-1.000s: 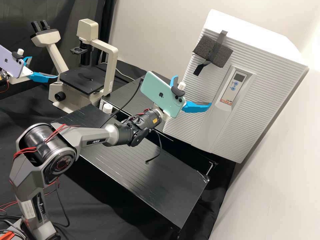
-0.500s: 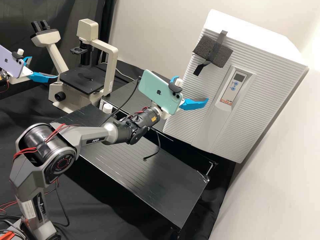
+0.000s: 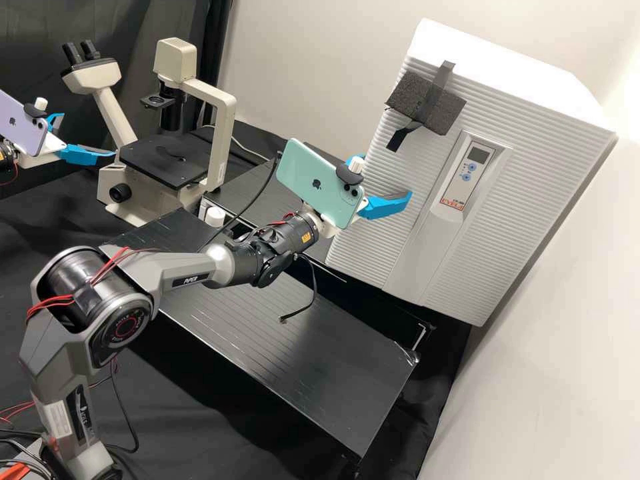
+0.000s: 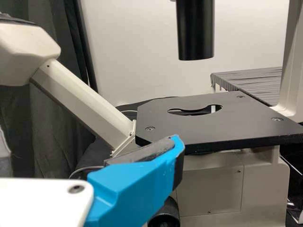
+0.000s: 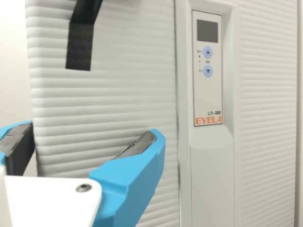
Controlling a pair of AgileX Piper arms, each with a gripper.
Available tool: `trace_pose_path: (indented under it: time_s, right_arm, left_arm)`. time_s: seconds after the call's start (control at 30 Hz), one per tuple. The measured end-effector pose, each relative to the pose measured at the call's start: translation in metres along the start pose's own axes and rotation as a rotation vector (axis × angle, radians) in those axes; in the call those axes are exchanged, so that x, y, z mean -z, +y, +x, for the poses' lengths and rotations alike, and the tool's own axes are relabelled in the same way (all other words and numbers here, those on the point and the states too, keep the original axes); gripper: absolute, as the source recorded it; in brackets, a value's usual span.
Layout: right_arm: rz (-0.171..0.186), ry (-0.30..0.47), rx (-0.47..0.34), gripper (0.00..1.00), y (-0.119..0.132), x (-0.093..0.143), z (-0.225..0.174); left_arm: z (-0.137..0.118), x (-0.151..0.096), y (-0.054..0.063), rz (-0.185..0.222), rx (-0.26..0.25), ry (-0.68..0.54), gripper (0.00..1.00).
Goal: Open the incubator door.
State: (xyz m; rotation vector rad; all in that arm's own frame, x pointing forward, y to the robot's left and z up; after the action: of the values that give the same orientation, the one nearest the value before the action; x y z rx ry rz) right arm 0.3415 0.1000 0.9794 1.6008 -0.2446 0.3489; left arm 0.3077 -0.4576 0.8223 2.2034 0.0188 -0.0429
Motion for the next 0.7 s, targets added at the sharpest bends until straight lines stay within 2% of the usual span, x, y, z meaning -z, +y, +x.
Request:
trace_pose_path:
  time_s: [0.7]
  right_arm:
    - [0.001,-0.005,0.004,0.0,-0.0004,-0.0004,0.0]
  left_arm:
    - [0.0,0.0,0.0,0.0,0.0,0.0,1.0]
